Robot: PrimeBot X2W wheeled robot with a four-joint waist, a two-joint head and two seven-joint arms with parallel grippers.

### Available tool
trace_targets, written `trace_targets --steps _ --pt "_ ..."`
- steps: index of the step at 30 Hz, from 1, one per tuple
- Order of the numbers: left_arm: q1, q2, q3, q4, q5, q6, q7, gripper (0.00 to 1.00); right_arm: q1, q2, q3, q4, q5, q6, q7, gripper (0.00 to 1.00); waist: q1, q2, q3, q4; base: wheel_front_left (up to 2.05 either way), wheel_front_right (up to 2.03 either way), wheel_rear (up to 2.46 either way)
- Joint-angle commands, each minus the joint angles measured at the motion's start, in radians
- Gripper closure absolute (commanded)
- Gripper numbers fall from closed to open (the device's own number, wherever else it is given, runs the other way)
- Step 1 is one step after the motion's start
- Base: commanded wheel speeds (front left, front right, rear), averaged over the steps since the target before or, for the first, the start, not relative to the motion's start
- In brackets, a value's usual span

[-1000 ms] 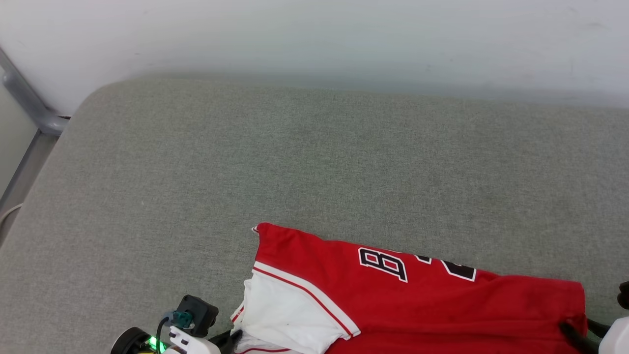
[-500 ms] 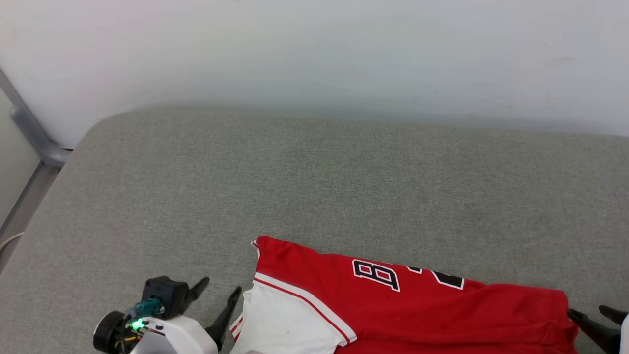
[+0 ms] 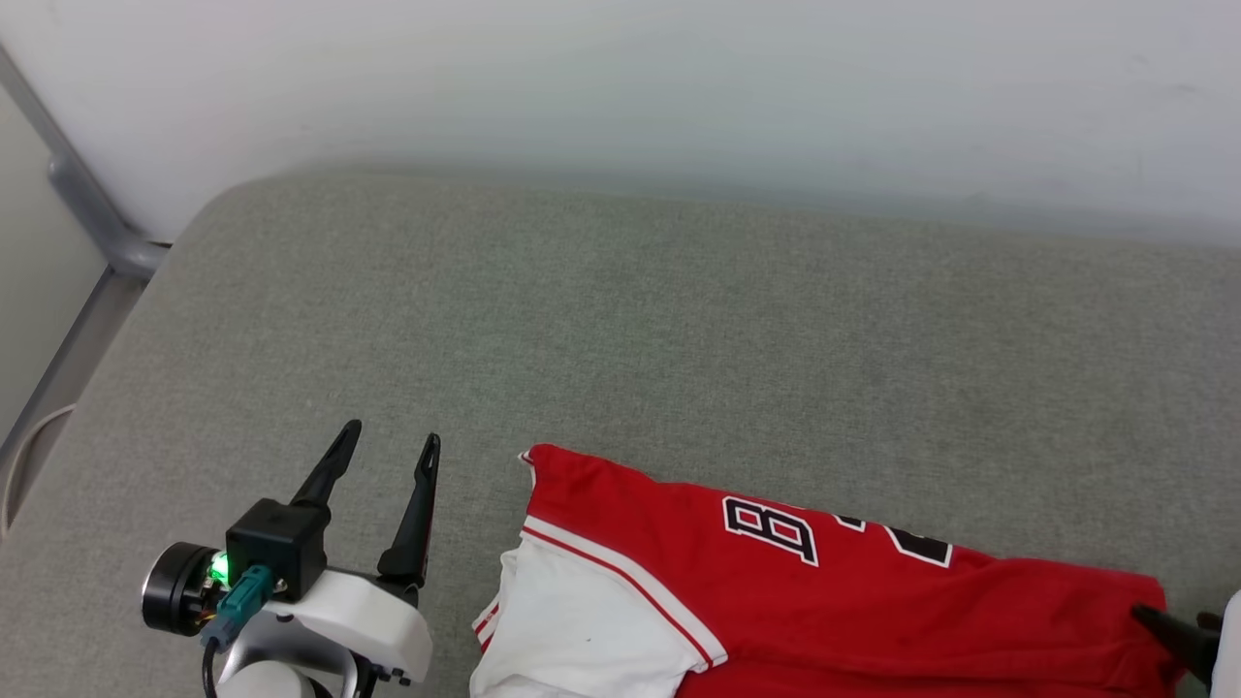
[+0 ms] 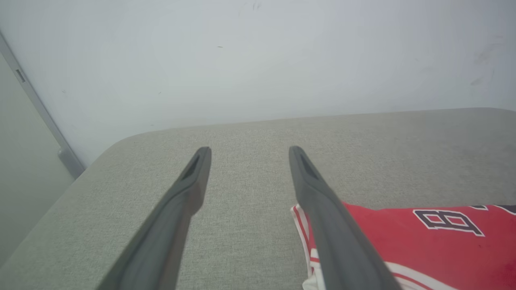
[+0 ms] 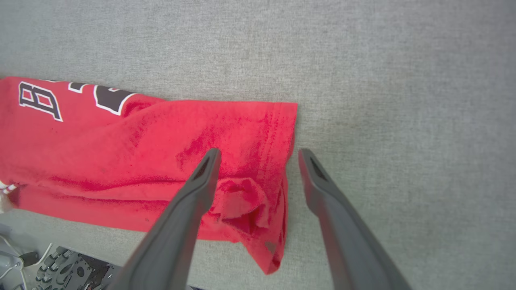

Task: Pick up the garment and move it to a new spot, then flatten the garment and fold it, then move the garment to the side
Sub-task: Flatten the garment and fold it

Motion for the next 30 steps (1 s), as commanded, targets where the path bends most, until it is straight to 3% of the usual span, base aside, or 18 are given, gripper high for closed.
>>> trace_targets --steps 1,13,20,30 --pt "0.036 -0.022 0.047 -0.009 0.047 -0.02 -0.004 0.0 -0.015 0.037 -0.036 0.018 -0.039 -0.001 0.019 0.0 -0.0001 0.0 0.023 0.018 0.0 0.0 0.0" --pt "0.118 -0.116 0.209 0.035 0.169 -0.144 -0.005 0.0 0.01 0.14 -0.113 0.104 -0.156 -0.001 0.048 0.0 -0.0001 0.0 0.064 0.041 0.0 0.0 0.0" --pt "0.12 -0.163 0.267 0.065 0.217 -0.204 -0.005 0.0 -0.003 0.2 -0.049 0.176 -0.129 0.001 0.019 0.0 -0.0001 0.0 0.08 0.034 0.0 0.0 0.0" --pt "0.127 -0.215 0.318 0.107 0.267 -0.265 -0.005 0.0 -0.049 0.23 0.09 0.241 -0.054 0.007 -0.068 0.0 -0.0001 0.0 0.079 0.023 0.0 0.0 0.0"
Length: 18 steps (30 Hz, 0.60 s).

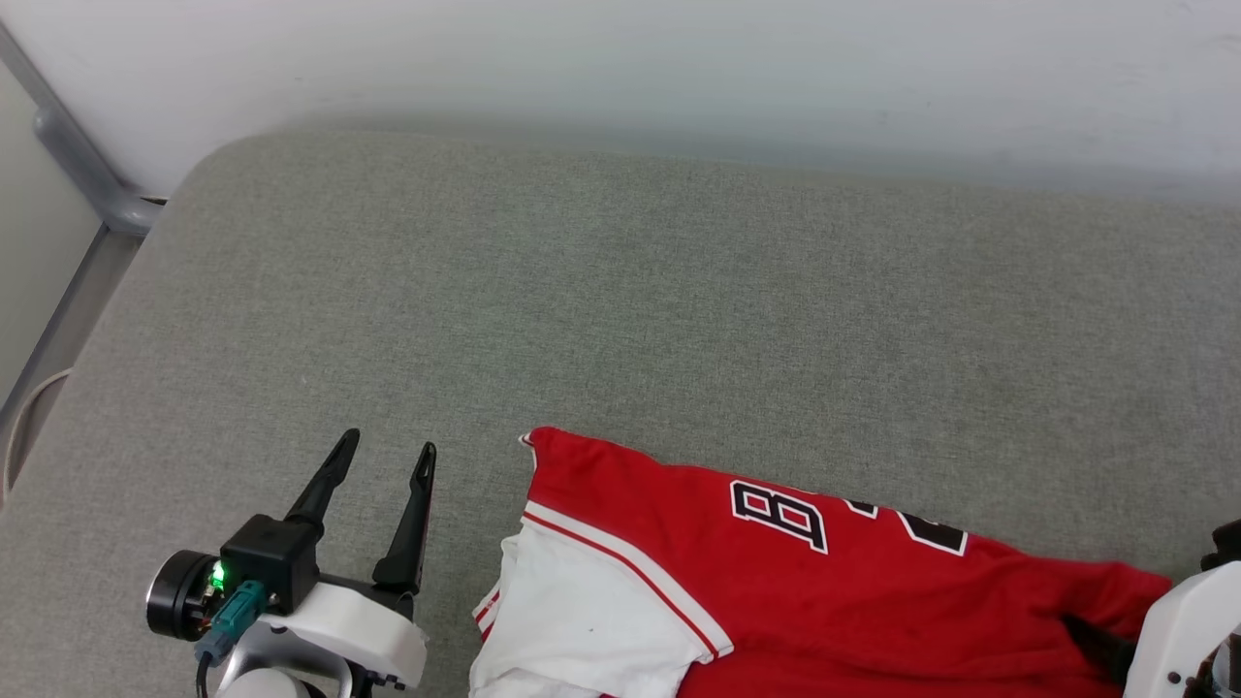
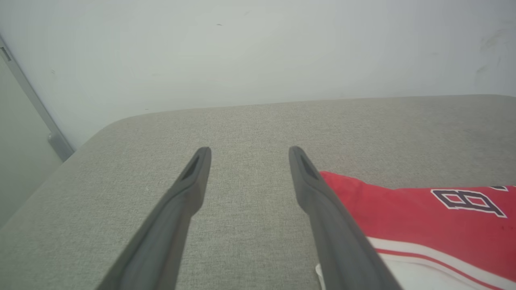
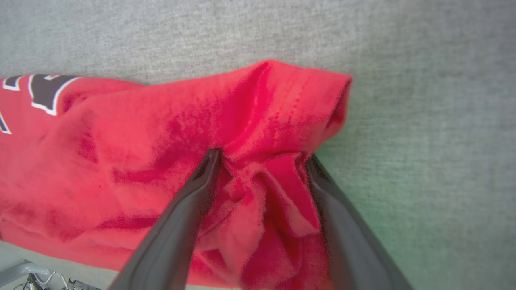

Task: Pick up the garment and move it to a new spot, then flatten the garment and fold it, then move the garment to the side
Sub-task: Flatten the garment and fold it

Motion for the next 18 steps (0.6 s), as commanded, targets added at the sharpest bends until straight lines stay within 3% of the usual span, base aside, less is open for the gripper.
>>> trace_targets --steps 1,5,7,8,18 --pt "0.01 -0.006 0.007 0.006 0.01 -0.009 -0.004 0.0 -0.005 0.074 0.078 0.037 0.038 0.016 0.003 0.0 0.0 0.0 -0.004 -0.001 0.0 0.0 0.0" --pt "0.017 -0.025 0.024 0.018 0.024 -0.026 -0.004 0.0 -0.014 0.057 0.103 0.058 0.056 0.016 -0.023 0.0 0.0 0.0 -0.012 -0.002 0.0 0.0 0.0" --pt "0.022 -0.03 0.03 0.023 0.03 -0.034 -0.004 0.0 -0.017 0.047 0.111 0.067 0.061 0.016 -0.035 0.77 0.0 0.0 -0.017 -0.002 0.0 0.0 0.0" --pt "0.023 -0.032 0.034 0.026 0.033 -0.037 -0.003 0.0 -0.017 0.039 0.115 0.069 0.061 0.016 -0.045 1.0 0.0 0.0 -0.019 -0.002 0.0 0.0 0.0" --pt "0.049 -0.058 0.07 0.048 0.062 -0.063 -0.003 0.0 -0.009 -0.086 0.073 0.11 0.047 0.008 -0.15 1.0 0.0 0.0 -0.055 -0.01 0.0 0.0 0.0"
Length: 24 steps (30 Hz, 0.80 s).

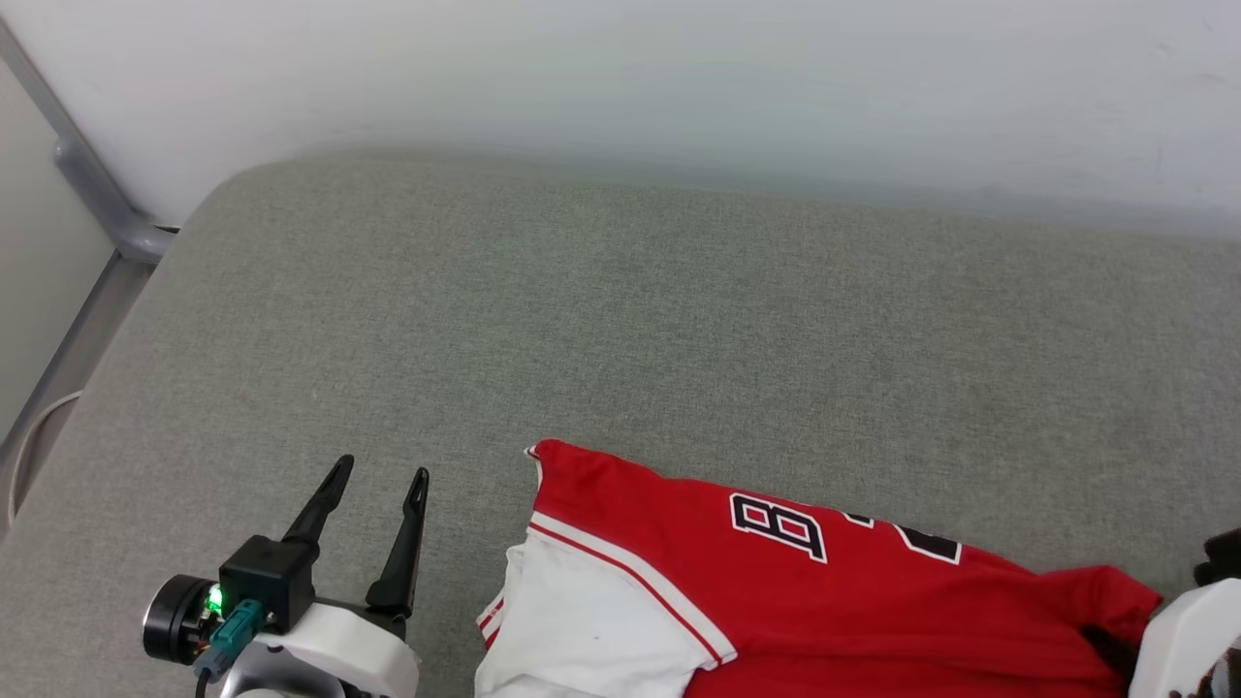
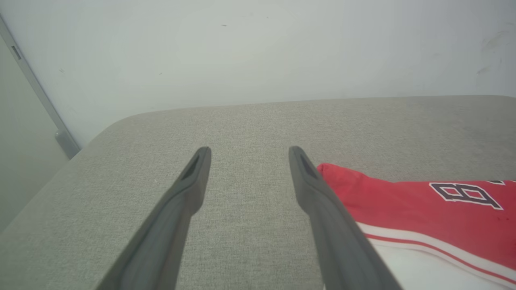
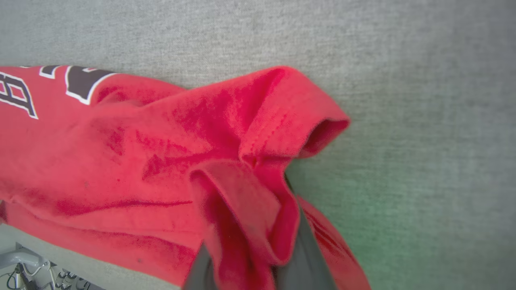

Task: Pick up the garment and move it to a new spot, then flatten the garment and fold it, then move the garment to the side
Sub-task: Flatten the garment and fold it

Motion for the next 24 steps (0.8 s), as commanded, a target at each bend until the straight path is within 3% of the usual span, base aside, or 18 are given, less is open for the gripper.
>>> trace_targets --steps 1,11,18,24 --pt "0.013 -0.008 0.005 0.003 0.008 -0.003 -0.002 0.0 0.007 -0.033 -0.015 0.02 -0.012 -0.003 -0.011 1.0 0.0 -0.0001 -0.006 -0.003 0.0 0.0 0.0" --pt "0.02 -0.022 0.023 0.013 0.025 -0.021 -0.002 0.0 -0.026 -0.138 -0.119 0.078 -0.102 -0.002 -0.075 1.0 0.0 -0.0001 -0.017 -0.018 0.0 0.0 0.0" --pt "0.039 -0.037 0.028 0.022 0.035 -0.028 -0.002 0.0 -0.026 -0.109 -0.147 0.072 -0.12 -0.002 -0.064 1.0 0.0 -0.0001 -0.054 -0.029 0.0 0.0 0.0" --pt "0.059 -0.053 0.02 0.031 0.043 -0.042 -0.002 0.0 0.042 -0.079 -0.13 -0.02 -0.093 -0.002 0.002 1.0 0.0 -0.0001 -0.102 -0.023 0.0 0.0 0.0"
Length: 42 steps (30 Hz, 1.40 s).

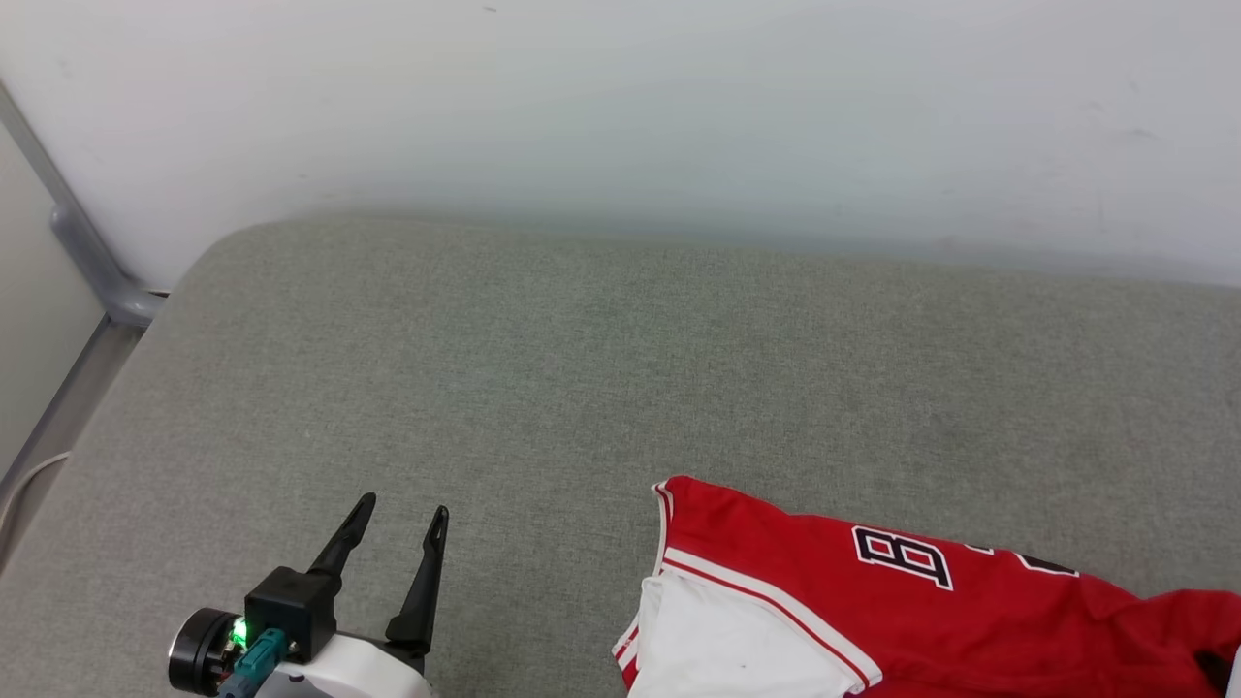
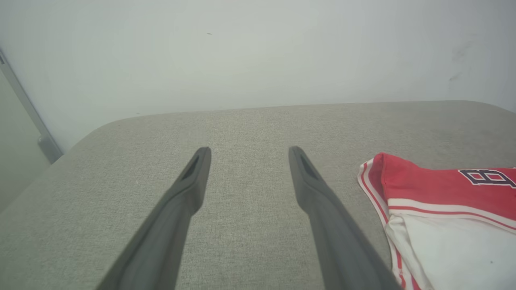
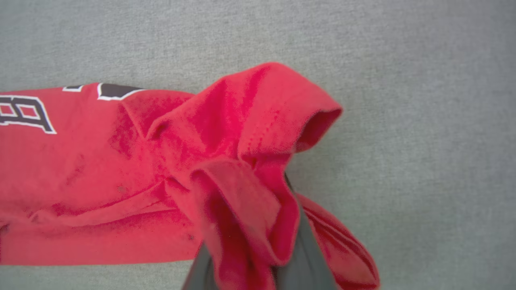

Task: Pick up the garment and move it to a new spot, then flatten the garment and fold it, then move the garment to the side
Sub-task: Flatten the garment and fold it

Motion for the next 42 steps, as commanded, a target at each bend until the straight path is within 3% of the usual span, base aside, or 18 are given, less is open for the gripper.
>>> trace_targets --steps 1,8,16,21,29,42 --pt "0.013 -0.006 -0.001 0.003 0.007 -0.006 -0.002 0.0 0.033 0.01 0.013 -0.043 0.008 -0.001 0.03 1.0 0.0 -0.0001 -0.021 0.006 0.0 0.0 0.0" --pt "0.029 -0.017 0.004 0.004 0.01 -0.009 -0.002 0.0 0.082 0.071 0.052 -0.199 0.061 -0.001 0.12 1.0 0.0 -0.0001 -0.043 0.012 0.0 0.0 0.0" --pt "0.049 -0.028 0.023 -0.001 0.015 -0.014 -0.002 0.0 0.096 0.253 0.108 -0.369 0.139 -0.001 0.238 1.0 0.0 -0.0001 -0.061 0.029 0.0 0.0 0.0" --pt "0.057 -0.028 0.037 0.0 0.02 -0.019 -0.002 0.0 0.066 0.349 0.128 -0.412 0.158 -0.001 0.276 1.0 0.0 -0.0001 -0.063 0.044 0.0 0.0 0.0" --pt "0.057 -0.037 0.047 0.009 0.028 -0.028 -0.002 0.0 -0.001 0.362 0.239 -0.274 0.322 -0.001 0.137 1.0 0.0 -0.0001 -0.063 0.068 0.0 0.0 0.0" --pt "0.048 -0.049 0.046 0.024 0.041 -0.045 -0.002 0.0 -0.175 0.362 0.426 0.087 0.401 -0.001 -0.177 1.0 0.0 -0.0001 -0.051 0.12 0.0 0.0 0.0"
